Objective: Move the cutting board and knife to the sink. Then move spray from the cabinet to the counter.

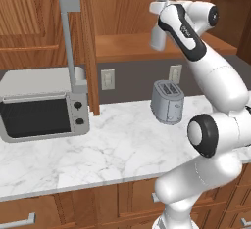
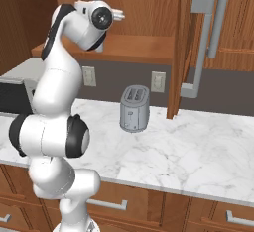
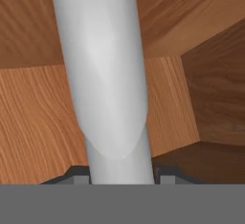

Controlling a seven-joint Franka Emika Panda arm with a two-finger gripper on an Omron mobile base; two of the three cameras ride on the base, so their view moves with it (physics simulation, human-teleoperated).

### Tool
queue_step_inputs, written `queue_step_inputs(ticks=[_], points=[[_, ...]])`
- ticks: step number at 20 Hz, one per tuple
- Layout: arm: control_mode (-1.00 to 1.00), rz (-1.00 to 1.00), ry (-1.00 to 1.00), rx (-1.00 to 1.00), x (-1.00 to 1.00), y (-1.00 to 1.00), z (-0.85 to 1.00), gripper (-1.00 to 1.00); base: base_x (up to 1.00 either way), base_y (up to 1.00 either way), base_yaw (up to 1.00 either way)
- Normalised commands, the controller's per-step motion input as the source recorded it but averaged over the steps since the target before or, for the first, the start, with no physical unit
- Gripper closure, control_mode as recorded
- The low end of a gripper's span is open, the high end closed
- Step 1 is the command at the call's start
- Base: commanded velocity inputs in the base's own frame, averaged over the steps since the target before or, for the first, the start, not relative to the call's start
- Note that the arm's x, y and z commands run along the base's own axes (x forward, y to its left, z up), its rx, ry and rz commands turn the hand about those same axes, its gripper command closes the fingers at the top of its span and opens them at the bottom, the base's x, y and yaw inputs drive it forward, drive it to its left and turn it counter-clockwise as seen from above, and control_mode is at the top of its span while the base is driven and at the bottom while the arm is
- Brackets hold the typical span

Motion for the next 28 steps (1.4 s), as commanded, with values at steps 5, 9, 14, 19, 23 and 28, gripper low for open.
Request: queue_step_inputs(ticks=[5,9,14,19,23,28], points=[[-1.0,0.0,0.0,0.0,-0.53,-0.01,0.0,1.0,0.0,0.0,0.0],[-1.0,0.0,0.0,-0.02,-0.63,0.0,0.0,1.0,0.0,0.0,0.0],[-1.0,0.0,0.0,0.0,-0.82,0.0,0.0,1.0,0.0,0.0,0.0],[-1.0,0.02,0.09,0.0,-0.73,0.02,0.0,1.0,0.0,0.0,0.0],[-1.0,0.03,0.11,0.0,-0.76,0.1,-0.02,1.0,0.0,0.0,0.0],[-1.0,0.04,0.14,0.0,-0.69,0.25,-0.12,1.0,0.0,0.0,0.0]])
